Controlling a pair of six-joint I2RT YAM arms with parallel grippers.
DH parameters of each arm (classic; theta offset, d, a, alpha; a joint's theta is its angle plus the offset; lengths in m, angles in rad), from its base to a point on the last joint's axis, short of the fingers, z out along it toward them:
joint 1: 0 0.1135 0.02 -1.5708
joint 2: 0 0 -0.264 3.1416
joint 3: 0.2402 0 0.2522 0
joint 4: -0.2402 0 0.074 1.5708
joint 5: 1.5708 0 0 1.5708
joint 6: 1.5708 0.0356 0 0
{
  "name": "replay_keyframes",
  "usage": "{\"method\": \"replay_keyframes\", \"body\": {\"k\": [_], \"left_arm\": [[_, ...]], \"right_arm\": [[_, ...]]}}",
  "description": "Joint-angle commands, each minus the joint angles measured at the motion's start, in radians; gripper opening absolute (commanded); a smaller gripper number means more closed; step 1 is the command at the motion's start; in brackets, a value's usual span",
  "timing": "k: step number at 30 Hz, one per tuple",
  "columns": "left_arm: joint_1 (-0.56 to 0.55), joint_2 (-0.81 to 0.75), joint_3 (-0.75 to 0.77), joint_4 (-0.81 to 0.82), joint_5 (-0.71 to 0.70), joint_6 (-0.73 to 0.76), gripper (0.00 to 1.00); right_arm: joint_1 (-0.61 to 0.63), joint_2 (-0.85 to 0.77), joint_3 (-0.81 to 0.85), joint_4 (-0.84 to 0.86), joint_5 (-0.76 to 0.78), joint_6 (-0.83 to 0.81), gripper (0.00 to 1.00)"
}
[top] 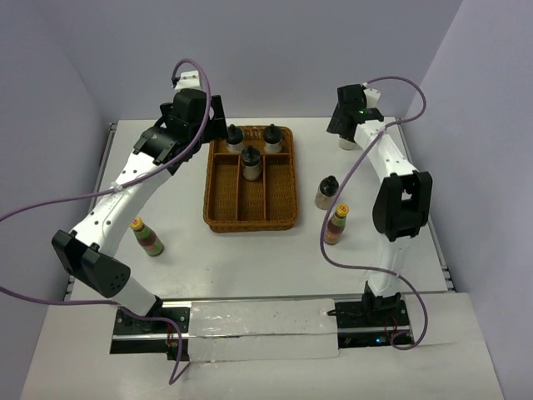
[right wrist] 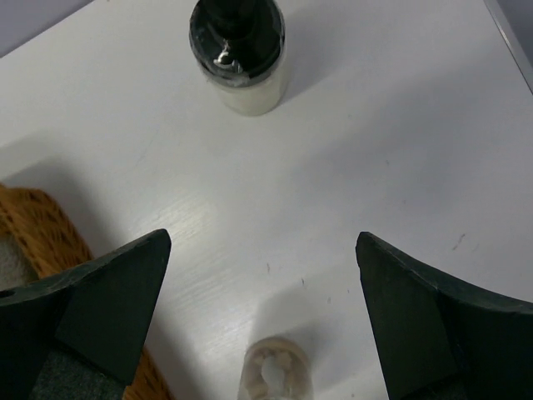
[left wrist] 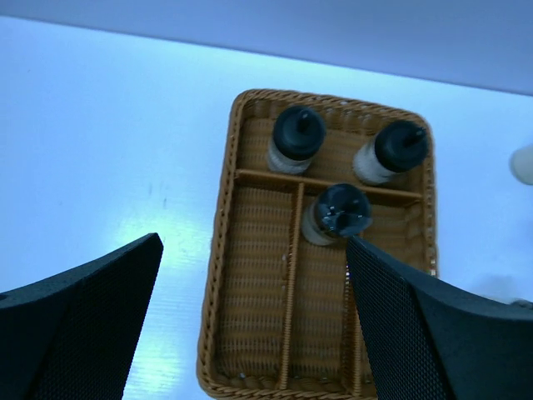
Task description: Organize the condiment bottles
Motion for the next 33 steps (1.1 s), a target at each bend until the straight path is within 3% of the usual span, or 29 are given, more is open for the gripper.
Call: {"method": "replay_keyframes", "body": {"k": [1, 15, 30, 33], "left_arm": [[0.011, -0.014, -0.022, 0.002, -0.023, -0.008, 0.99], [0.020, 0.028, -0.004, -0.016, -0.014, -0.004, 0.99], [0.020, 0.064, 0.005, -0.026, 0.012, -0.023, 0.99], [0.020, 0.064, 0.003, -0.030, 0.009, -0.026, 0.99]], "right_arm": [[-0.031, 0.108, 0.157, 0.000, -0.009, -0.027, 1.00], [-0.109, 0.413, 0.519, -0.075, -0.081, -0.073, 1.00], [-0.112, 0.526, 0.612, -0.047, -0.091, -0.146, 0.99], [-0.114, 0.543, 0.638, -0.043, -0.096, -0.150, 0.94]]}}
